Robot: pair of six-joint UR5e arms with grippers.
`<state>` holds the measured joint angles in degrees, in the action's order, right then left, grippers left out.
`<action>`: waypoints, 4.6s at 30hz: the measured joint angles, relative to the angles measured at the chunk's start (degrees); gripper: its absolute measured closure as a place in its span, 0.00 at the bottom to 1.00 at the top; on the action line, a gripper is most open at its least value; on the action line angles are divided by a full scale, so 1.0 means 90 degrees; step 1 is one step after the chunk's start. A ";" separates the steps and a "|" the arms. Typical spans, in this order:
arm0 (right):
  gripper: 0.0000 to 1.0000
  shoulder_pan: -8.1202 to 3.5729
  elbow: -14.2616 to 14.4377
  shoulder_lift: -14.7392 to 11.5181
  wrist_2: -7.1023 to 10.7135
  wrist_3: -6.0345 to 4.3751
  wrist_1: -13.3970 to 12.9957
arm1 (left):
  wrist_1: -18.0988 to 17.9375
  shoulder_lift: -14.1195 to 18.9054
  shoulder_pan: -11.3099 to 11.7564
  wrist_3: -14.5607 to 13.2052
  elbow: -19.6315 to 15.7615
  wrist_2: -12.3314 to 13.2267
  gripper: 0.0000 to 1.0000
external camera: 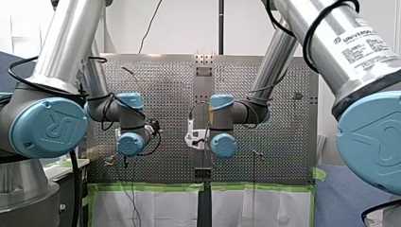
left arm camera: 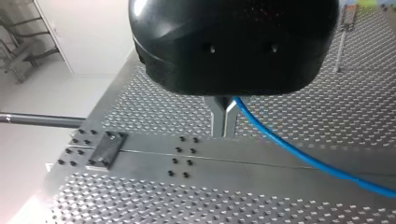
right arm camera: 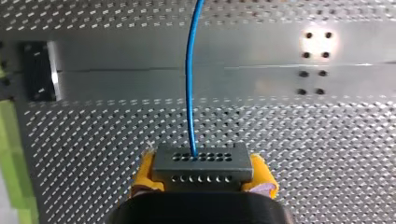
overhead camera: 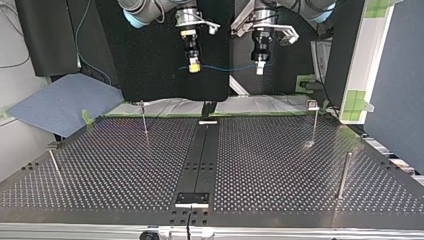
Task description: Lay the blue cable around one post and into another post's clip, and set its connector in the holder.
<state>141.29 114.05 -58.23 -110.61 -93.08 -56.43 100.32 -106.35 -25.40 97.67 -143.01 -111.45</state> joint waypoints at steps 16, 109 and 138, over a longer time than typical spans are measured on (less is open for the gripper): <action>1.00 -0.0154 -0.0693 -0.0847 0.0467 -0.0160 0.0790 | 0.0816 0.0814 0.0343 0.0563 0.0815 -0.0190 1.00; 1.00 -0.0108 -0.4754 -0.0951 0.2153 0.0157 0.3204 | 0.5333 0.2323 0.5244 0.3713 0.4240 0.2213 1.00; 1.00 -0.0511 -0.5186 -0.0402 0.2087 0.0133 0.3253 | 0.5345 0.1429 0.4910 0.3746 0.5426 0.2644 1.00</action>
<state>136.69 67.38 -61.85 -91.83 -91.88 -27.16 148.42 -93.49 18.79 131.39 -94.18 -87.65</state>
